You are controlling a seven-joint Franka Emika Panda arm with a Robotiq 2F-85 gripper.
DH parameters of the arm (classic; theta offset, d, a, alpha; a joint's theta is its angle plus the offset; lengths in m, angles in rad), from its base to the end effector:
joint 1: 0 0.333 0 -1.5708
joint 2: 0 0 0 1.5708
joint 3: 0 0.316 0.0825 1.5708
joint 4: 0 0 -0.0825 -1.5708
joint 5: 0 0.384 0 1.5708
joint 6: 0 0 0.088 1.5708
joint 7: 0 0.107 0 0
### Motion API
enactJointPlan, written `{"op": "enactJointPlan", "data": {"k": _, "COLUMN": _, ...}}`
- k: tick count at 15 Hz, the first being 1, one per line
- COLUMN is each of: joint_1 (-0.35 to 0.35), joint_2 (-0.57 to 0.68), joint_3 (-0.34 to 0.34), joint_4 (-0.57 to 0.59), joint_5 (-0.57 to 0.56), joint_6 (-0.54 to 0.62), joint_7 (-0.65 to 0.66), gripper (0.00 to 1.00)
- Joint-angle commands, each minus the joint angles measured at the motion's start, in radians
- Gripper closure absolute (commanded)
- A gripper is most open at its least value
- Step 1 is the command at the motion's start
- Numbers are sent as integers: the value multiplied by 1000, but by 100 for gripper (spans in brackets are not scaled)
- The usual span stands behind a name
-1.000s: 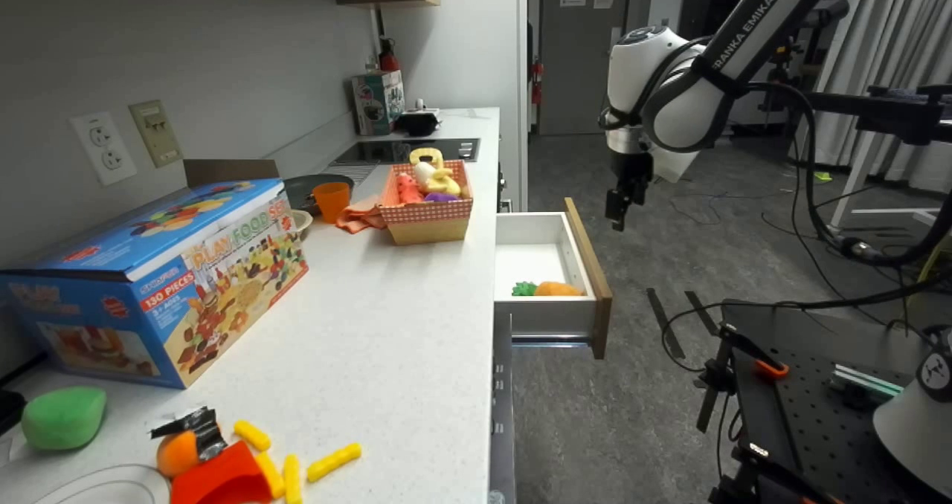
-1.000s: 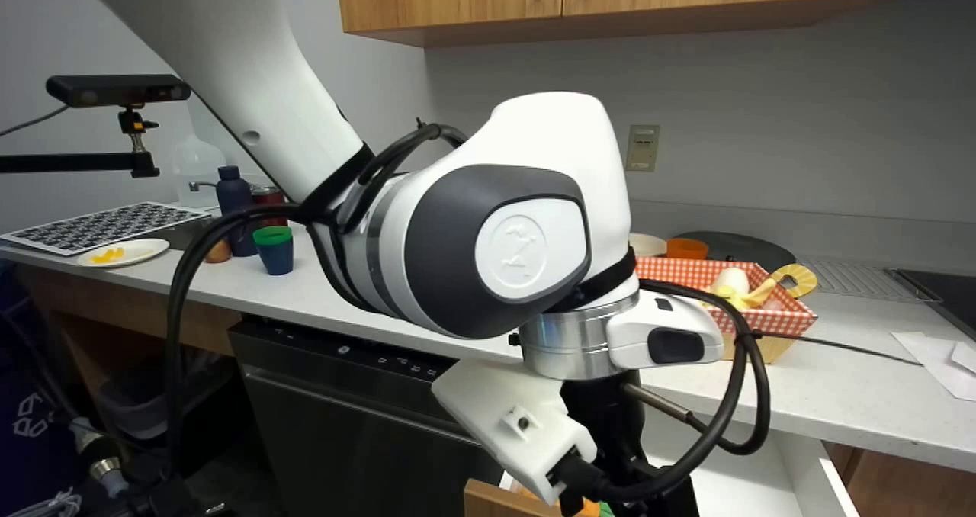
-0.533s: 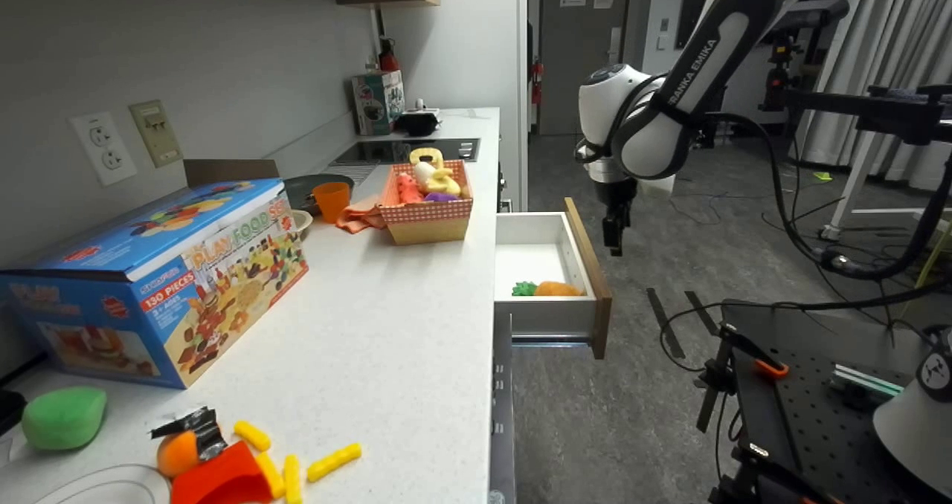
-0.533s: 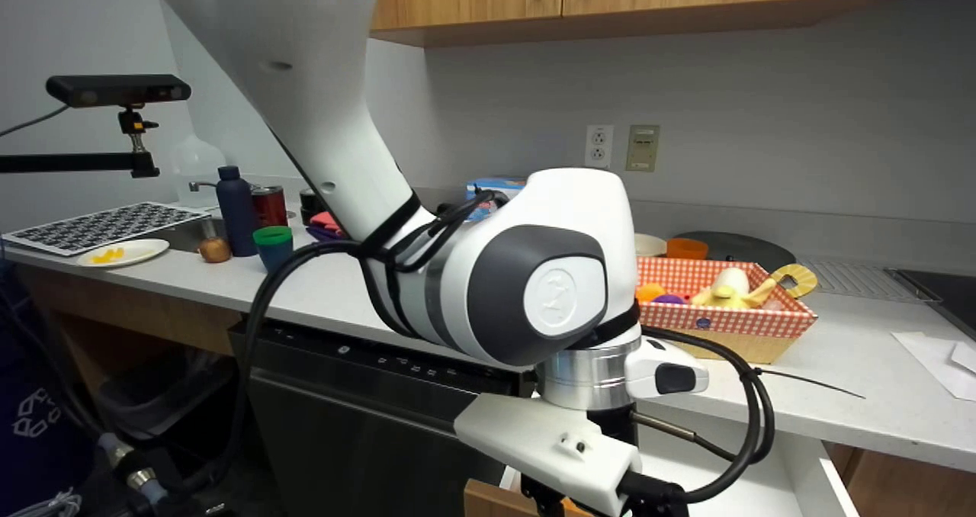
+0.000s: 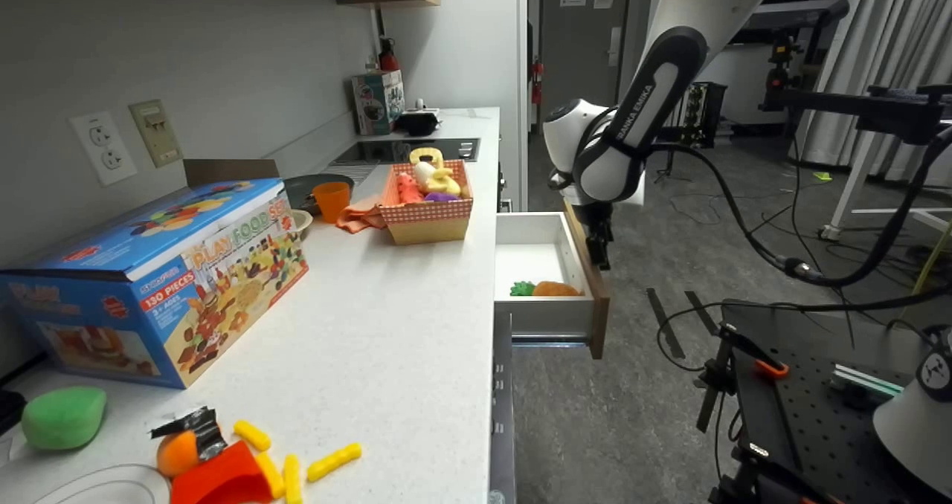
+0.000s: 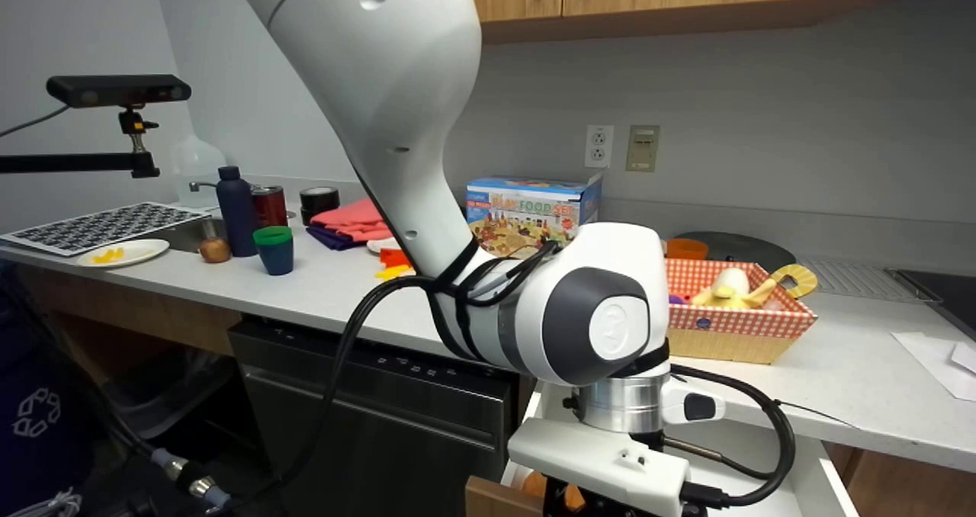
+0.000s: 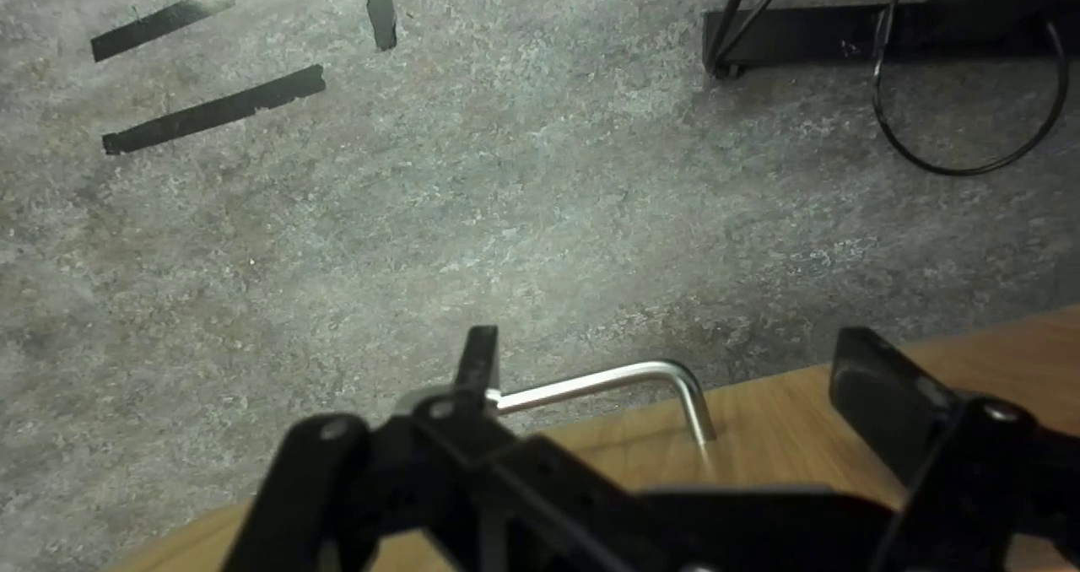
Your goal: Open the drawer, put the stuffed pineapple in the drawer, then close it
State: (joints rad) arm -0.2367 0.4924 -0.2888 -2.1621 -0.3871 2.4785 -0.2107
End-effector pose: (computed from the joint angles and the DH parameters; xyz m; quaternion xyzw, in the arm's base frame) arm 0.4702 -0.2774 0.1617 0.9810 0.0171 -0.1422 0.1308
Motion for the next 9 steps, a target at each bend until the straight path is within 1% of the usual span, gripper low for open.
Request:
{"op": "enactJointPlan", "data": {"k": 1, "joint_1": -65, "joint_2": 55, "joint_3": 73, "joint_4": 88, "joint_5": 91, "joint_6": -48, "joint_7": -120, "gripper": 0}}
{"op": "enactJointPlan", "data": {"k": 4, "joint_1": -93, "joint_2": 67, "joint_3": 118, "joint_4": 125, "joint_5": 153, "joint_6": -66, "joint_7": -190, "gripper": 0}}
{"op": "enactJointPlan", "data": {"k": 6, "joint_1": -94, "joint_2": 75, "joint_3": 137, "joint_4": 144, "joint_5": 169, "joint_6": -74, "joint_7": -211, "gripper": 0}}
{"op": "enactJointPlan", "data": {"k": 9, "joint_1": -76, "joint_2": 79, "joint_3": 148, "joint_4": 166, "joint_5": 173, "joint_6": -73, "joint_7": -189, "gripper": 0}}
